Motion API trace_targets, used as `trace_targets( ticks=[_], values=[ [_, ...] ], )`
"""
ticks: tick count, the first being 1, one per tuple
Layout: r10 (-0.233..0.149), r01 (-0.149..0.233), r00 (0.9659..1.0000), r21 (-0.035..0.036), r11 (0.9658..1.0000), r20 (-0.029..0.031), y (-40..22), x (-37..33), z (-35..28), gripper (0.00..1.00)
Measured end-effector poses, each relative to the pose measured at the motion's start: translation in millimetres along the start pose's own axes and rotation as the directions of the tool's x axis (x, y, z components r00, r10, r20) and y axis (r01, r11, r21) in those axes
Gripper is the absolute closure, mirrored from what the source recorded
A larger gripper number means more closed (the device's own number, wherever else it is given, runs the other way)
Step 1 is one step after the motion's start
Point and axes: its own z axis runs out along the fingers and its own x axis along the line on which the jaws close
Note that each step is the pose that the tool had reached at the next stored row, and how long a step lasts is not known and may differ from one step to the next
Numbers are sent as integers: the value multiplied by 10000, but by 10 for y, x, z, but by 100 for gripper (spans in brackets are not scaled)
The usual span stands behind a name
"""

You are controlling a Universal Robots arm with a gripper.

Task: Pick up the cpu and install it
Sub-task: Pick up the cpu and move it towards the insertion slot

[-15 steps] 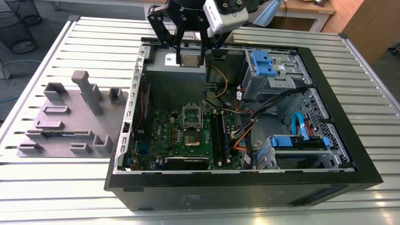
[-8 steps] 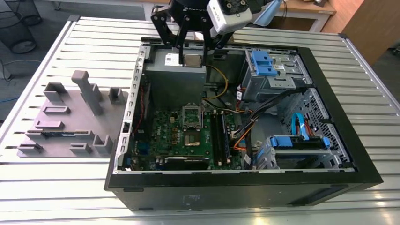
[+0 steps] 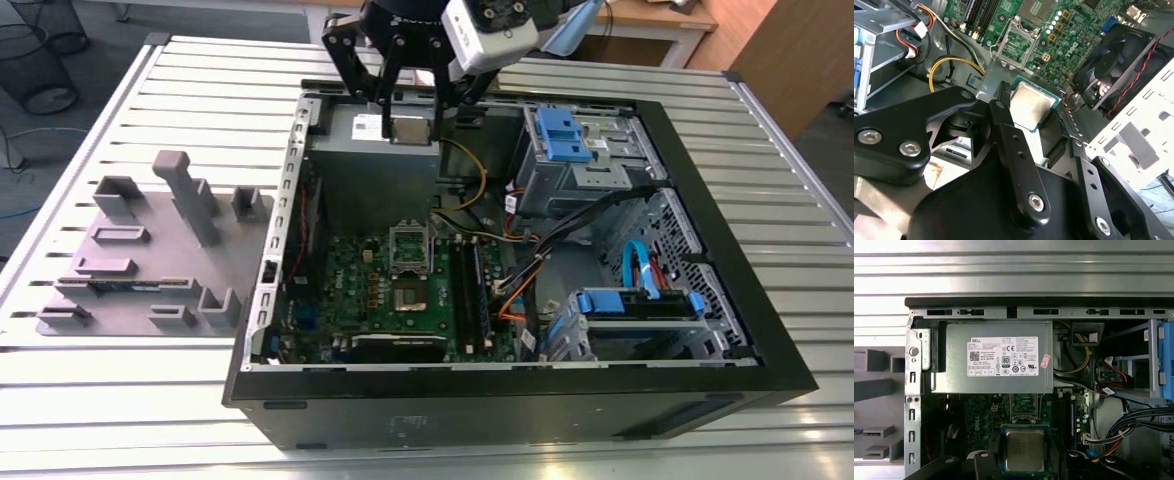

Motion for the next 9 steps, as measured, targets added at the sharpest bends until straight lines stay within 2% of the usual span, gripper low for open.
trace_targets(
  ticks=[9],
  values=[
    [16, -16, 10000, 45, 10000, 3, -31, 0, 73, 53]
  ],
)
